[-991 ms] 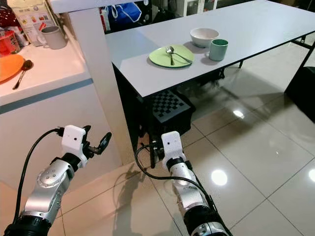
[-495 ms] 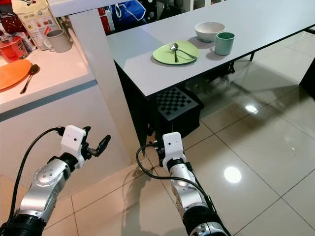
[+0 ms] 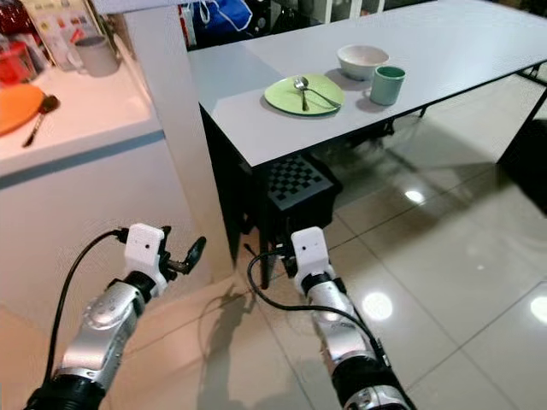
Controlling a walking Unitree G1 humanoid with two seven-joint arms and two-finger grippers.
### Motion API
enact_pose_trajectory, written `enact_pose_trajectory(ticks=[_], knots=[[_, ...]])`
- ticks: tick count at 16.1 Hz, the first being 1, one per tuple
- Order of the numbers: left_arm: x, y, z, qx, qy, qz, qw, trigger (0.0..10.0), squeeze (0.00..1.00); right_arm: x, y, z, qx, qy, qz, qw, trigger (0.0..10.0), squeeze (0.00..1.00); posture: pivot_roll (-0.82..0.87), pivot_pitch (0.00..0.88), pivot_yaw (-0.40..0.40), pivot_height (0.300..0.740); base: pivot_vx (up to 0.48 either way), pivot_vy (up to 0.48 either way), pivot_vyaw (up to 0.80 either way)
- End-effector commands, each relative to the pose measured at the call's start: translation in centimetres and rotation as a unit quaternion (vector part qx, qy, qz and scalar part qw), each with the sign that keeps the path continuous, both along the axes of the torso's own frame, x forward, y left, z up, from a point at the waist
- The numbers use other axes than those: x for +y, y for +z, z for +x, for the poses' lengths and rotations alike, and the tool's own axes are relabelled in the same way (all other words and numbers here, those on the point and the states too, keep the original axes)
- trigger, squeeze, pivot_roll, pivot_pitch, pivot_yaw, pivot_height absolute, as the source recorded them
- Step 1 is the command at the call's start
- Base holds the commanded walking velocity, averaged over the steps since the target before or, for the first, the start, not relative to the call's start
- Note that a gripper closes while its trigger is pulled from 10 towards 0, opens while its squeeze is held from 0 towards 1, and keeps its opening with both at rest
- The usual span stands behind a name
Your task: Setting the table
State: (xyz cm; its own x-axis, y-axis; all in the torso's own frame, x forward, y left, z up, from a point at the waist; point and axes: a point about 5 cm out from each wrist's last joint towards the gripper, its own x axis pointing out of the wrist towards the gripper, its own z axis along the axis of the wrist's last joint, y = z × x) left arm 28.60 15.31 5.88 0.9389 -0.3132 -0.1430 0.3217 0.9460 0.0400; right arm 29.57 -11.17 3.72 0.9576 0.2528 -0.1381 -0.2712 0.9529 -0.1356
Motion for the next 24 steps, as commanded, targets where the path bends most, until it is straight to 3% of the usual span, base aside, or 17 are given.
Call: enact_pose_trajectory(ticks=[1,10,24], knots=[[-0.2,0.3,0.3,-0.009,0.006,-0.002,1.0,10.0,0.0,-0.2,-0.1,-0.1,0.006,0.006,-0.006,1.0,10.0,0.0,0.02,0.0,0.019,0.74,0.0,0.0,0.0],[0.2,0.4,0.6,-0.021,0.025,0.001,0.999,10.0,0.0,0.4,0.3,0.6,0.013,0.033,-0.01,0.999,10.0,0.0,0.07,0.0,-0.042,0.74,0.0,0.0,0.0],[1.2,0.7,0.3,-0.029,0.03,0.017,0.999,10.0,0.0,1.5,-0.1,0.5,0.021,0.037,0.0,0.999,10.0,0.0,0.09,0.0,-0.007,0.74,0.0,0.0,0.0]])
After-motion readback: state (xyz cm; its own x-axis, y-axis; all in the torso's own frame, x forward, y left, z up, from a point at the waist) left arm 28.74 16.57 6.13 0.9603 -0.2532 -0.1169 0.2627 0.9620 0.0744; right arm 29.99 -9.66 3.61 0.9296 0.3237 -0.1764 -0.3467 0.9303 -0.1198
